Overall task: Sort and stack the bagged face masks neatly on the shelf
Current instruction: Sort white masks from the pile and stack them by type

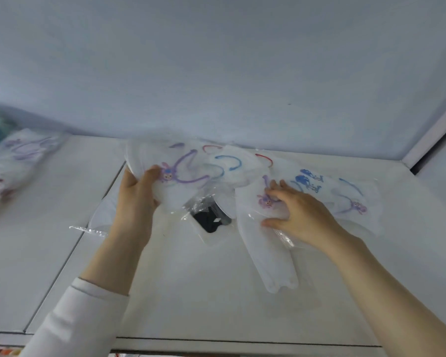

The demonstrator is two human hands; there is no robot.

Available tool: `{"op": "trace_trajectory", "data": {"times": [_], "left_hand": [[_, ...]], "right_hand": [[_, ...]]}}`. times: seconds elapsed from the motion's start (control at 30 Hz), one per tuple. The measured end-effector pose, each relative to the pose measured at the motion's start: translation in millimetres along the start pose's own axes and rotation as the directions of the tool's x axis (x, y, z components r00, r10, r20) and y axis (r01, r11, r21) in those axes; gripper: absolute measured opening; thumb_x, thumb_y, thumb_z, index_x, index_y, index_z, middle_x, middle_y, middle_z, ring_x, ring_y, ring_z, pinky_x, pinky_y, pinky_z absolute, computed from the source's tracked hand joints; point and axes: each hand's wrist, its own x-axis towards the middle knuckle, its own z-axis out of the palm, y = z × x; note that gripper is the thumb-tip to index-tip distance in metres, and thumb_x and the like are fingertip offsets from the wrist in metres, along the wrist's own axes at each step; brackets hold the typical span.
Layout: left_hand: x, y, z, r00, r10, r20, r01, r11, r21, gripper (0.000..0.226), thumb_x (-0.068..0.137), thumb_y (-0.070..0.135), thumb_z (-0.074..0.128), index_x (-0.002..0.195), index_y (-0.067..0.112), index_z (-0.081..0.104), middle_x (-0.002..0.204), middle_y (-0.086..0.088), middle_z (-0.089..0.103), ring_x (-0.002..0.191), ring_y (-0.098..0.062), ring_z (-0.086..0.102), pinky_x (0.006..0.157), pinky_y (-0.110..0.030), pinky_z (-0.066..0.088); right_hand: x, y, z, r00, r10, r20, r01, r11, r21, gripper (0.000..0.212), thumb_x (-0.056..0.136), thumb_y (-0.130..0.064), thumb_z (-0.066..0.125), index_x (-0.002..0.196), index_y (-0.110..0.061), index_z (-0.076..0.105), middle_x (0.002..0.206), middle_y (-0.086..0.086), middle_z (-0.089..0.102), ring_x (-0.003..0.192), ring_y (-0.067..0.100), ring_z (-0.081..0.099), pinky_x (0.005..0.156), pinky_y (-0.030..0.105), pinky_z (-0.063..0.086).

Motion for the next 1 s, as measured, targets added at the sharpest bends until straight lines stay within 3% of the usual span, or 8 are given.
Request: {"op": "trace_trajectory", "data": {"times": [0.13, 0.23, 0.3, 0.4, 0.5, 0.77, 0.9, 1.0], "left_hand": [[3, 8, -5, 0.997, 0.012, -0.076, -0.019, 0.997, -0.080, 0.023, 0.092, 0.003, 0.048, 0.111, 0.013, 0.053, 0.085, 0.001, 0.063, 0.070, -0.007, 0.063, 0.059, -0.019, 0.053], [-3, 6, -1, 0.995, 0.042, -0.090, -0.048, 0.997, -0.063, 0.018, 0.093, 0.005, 0.047, 0.102, 0.019, 0.055, 0.084, 0.003, 0.062, 0.074, -0.010, 0.060, 0.062, -0.022, 0.050], [-15, -1, 12, 0.999, 0.045, -0.026, -0.046, 0.998, -0.048, 0.015, 0.092, 0.009, 0.050, 0.098, 0.022, 0.056, 0.084, 0.004, 0.063, 0.077, -0.013, 0.059, 0.068, -0.027, 0.047], [-32, -11, 31, 0.995, 0.029, 0.100, -0.027, 0.999, -0.020, 0.019, 0.093, 0.018, 0.052, 0.111, 0.020, 0.058, 0.098, 0.000, 0.068, 0.096, -0.019, 0.063, 0.084, -0.031, 0.048], [-41, -13, 39, 0.973, 0.090, 0.215, -0.092, 0.996, 0.002, 0.036, 0.094, 0.040, 0.046, 0.124, 0.022, 0.054, 0.115, 0.002, 0.067, 0.112, -0.015, 0.061, 0.094, -0.031, 0.046], [-47, -18, 80, 0.957, 0.045, 0.287, -0.095, 0.982, 0.164, 0.007, 0.093, 0.016, 0.056, 0.091, 0.019, 0.062, 0.076, 0.008, 0.066, 0.070, -0.004, 0.063, 0.060, -0.012, 0.048], [-42, -26, 100, 0.963, -0.096, 0.252, 0.068, 0.991, 0.119, 0.011, 0.092, 0.018, 0.056, 0.083, 0.022, 0.062, 0.077, 0.000, 0.064, 0.079, -0.021, 0.061, 0.074, -0.036, 0.049], [-43, -25, 114, 0.957, -0.143, 0.254, 0.128, 0.989, 0.072, 0.015, 0.094, 0.014, 0.052, 0.085, 0.020, 0.063, 0.075, 0.002, 0.068, 0.078, -0.021, 0.063, 0.078, -0.039, 0.051]], "right_hand": [[3, 6, 0, 0.927, 0.038, -0.373, 0.057, 0.969, 0.239, 0.029, 0.085, -0.039, 0.061, 0.102, -0.018, 0.072, 0.089, 0.008, 0.072, 0.088, 0.018, 0.067, 0.077, 0.024, 0.048], [0, -7, -16, 0.715, 0.158, -0.681, 0.158, 0.912, 0.378, 0.035, 0.086, -0.032, 0.050, 0.072, -0.005, 0.066, 0.051, -0.004, 0.050, 0.058, 0.012, 0.046, 0.055, 0.007, 0.034], [-8, -34, -20, 0.687, 0.147, -0.712, 0.238, 0.880, 0.412, 0.030, 0.088, -0.030, 0.051, 0.064, -0.015, 0.060, 0.045, -0.013, 0.047, 0.053, 0.006, 0.046, 0.050, 0.003, 0.032], [-13, -76, -10, 0.840, -0.026, -0.542, 0.320, 0.831, 0.455, 0.036, 0.088, -0.038, 0.046, 0.098, -0.018, 0.074, 0.088, -0.023, 0.070, 0.083, -0.010, 0.062, 0.073, 0.007, 0.044], [-19, -88, 2, 0.920, -0.164, -0.356, 0.336, 0.798, 0.500, 0.054, 0.090, -0.049, 0.031, 0.126, -0.022, 0.059, 0.139, -0.009, 0.048, 0.128, -0.004, 0.040, 0.107, 0.013, 0.029], [-44, -31, -13, 0.936, 0.011, -0.352, 0.286, 0.562, 0.777, 0.031, 0.093, -0.037, 0.039, 0.121, -0.033, 0.052, 0.124, -0.014, 0.061, 0.117, -0.001, 0.054, 0.098, 0.027, 0.045], [-68, 53, -21, 0.874, 0.292, -0.388, 0.022, 0.773, 0.633, 0.042, 0.082, -0.029, 0.070, 0.122, -0.030, 0.056, 0.124, -0.024, 0.054, 0.118, 0.006, 0.053, 0.087, 0.007, 0.037], [-79, 111, -18, 0.890, 0.429, -0.156, -0.352, 0.863, 0.364, 0.070, 0.077, -0.034, 0.073, 0.139, -0.027, 0.041, 0.148, -0.010, 0.035, 0.139, 0.008, 0.028, 0.104, 0.023, 0.028]]}}
